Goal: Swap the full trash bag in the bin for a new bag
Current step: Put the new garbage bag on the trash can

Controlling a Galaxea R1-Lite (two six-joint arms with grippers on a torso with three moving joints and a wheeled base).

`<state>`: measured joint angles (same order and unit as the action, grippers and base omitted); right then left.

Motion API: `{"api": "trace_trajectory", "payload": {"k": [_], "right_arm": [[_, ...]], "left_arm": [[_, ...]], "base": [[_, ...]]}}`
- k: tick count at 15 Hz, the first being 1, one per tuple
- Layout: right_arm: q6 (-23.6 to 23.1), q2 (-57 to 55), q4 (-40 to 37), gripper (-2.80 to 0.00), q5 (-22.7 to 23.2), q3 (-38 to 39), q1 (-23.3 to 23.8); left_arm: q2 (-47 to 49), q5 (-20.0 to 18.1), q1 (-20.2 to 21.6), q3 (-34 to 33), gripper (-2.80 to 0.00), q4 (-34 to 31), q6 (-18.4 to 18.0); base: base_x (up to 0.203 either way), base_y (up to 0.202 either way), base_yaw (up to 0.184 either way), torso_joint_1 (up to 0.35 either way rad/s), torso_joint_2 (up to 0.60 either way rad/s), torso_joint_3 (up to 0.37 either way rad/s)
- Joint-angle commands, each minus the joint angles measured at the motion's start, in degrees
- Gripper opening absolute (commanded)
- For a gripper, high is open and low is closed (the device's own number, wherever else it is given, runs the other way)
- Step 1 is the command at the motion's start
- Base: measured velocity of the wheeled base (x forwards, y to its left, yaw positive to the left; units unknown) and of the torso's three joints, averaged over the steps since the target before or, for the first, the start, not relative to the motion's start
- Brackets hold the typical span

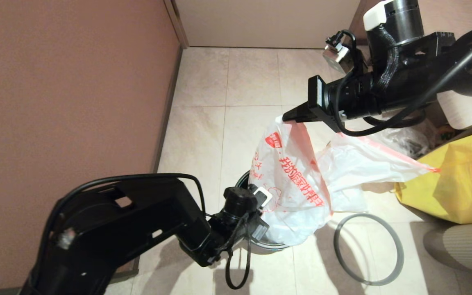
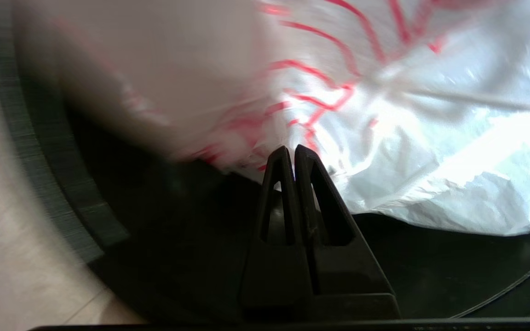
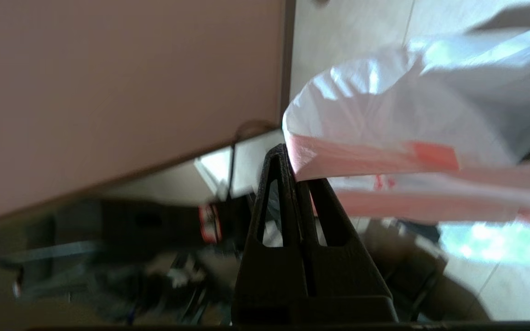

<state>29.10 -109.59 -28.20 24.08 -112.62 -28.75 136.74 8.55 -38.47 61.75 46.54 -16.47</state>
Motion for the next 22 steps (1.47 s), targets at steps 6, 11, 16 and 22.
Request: {"api": "trace_trajectory", "payload": {"k": [6,11,16,22], "right_arm": [[0.28,2.12,-6.48,-2.8,7.33,4.57,-0.34],[-0.27,-1.21,-6.29,-2.8,7.26,6.68,-5.83],[-8.45,-4.65,-6.28,-2.8,7.62,11.93,-11.81],[-10.38,-10.82,4.46,0.0,0.19,11.02,-18.97]], "left_arm": [[-24.63,-3.11,7.87,-10.0,-2.8,5.95,8.29],[-40.82,-6.2,5.27,-10.96,-2.8,-0.03,10.2],[-44.33,-5.54,4.78,-11.12,-2.8,-4.07,10.11],[-46.83,-4.33,4.63,-11.11,-2.8,-5.24,9.54]], "base": [[0.0,0.0,0.0,0.0,0.0,0.0],[0.0,0.0,0.0,0.0,0.0,0.0],[0.0,0.0,0.0,0.0,0.0,0.0],[0.0,0.0,0.0,0.0,0.0,0.0]]}}
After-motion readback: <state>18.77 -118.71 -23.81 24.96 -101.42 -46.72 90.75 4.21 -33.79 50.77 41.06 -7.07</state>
